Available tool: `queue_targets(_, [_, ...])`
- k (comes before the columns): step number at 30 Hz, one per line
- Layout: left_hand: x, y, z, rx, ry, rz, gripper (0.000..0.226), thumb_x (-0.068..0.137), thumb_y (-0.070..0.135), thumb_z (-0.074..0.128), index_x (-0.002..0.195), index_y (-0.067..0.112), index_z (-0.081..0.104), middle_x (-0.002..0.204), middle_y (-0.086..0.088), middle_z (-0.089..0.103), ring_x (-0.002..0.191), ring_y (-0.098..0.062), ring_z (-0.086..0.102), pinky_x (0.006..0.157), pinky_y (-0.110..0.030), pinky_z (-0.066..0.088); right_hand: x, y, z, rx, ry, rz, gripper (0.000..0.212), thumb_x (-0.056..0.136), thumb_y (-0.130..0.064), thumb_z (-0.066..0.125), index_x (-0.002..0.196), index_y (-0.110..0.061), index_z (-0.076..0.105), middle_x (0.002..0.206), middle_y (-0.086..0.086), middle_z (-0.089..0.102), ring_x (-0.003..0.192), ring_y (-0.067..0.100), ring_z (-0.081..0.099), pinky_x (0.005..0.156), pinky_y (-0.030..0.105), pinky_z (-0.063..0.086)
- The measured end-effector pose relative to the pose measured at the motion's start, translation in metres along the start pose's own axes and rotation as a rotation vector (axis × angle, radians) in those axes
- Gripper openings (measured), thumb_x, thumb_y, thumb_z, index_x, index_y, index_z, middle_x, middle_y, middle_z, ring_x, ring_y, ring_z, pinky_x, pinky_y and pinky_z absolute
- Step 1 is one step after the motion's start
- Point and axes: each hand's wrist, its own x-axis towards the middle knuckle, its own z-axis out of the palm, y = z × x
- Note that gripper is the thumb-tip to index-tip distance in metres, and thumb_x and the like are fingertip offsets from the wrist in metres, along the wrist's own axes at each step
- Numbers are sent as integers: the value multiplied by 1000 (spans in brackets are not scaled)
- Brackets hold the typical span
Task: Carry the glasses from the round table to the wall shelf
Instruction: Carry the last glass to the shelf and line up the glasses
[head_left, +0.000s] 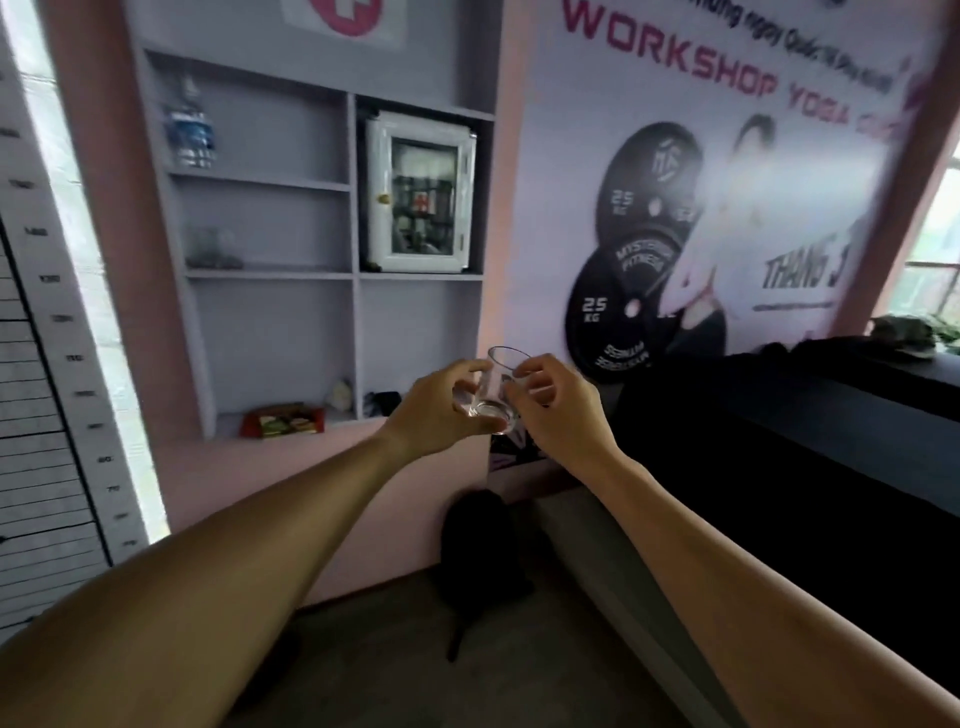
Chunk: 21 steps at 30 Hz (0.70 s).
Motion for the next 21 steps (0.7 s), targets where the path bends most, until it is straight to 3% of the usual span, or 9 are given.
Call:
queue_targets(3, [29,-39,-22,-8,38,-14,74,64,44,87,129,39,51,119,4,66,90,-15,70,82,-33,58,43,3,41,9,-40,-56,19,89,-36,71,103,-24,67,100,0,70,80,8,69,76,31,59])
queue_targets(6, [62,-73,-45,0,52,-32,75,67,40,86,133,34,49,121,4,63,89,-15,70,74,-24,56,87,4,78,-15,-75,-79,17,89,-38,71,101,-28,66,99,-2,69,81,8,68,69,23,54])
queue_targets(8, [97,-106,-70,10,74,-37,75,69,40,85,133,34,48,121,4,63,82,-13,72,74,-26,58,130,1,113,-14,-88,-99,15,89,-38,70,100,-29,65,98,-2,69,80,9,68,64,18,49])
queue_targets(11, [118,-121,-90,28,81,-16,76,69,42,85,134,35,47,121,4,63,82,-11,72,83,-32,58,160,-3,133,20,-83,-113,16,90,-36,71,102,-26,66,99,0,68,81,11,68,67,21,53])
queue_targets(14, [153,-162,-119,39,120,-36,77,68,43,85,134,35,48,122,3,63,83,-12,72,81,-27,58,204,-5,177,55,-84,-134,15,89,-36,72,99,-28,66,99,-1,66,80,7,67,71,28,57])
queue_targets(16, [169,-189,-136,84,136,-44,79,67,50,84,135,36,47,122,4,64,85,-12,71,80,-23,57,228,-7,205,74,-108,-143,16,88,-37,72,100,-28,66,98,-2,66,80,5,66,70,25,56])
queue_targets(21, [195,-247,-175,133,219,-64,81,63,60,79,133,33,49,123,8,65,101,-10,65,88,-34,58,281,-10,274,134,-173,-183,16,90,-35,72,101,-26,67,97,-3,66,81,8,67,62,16,48])
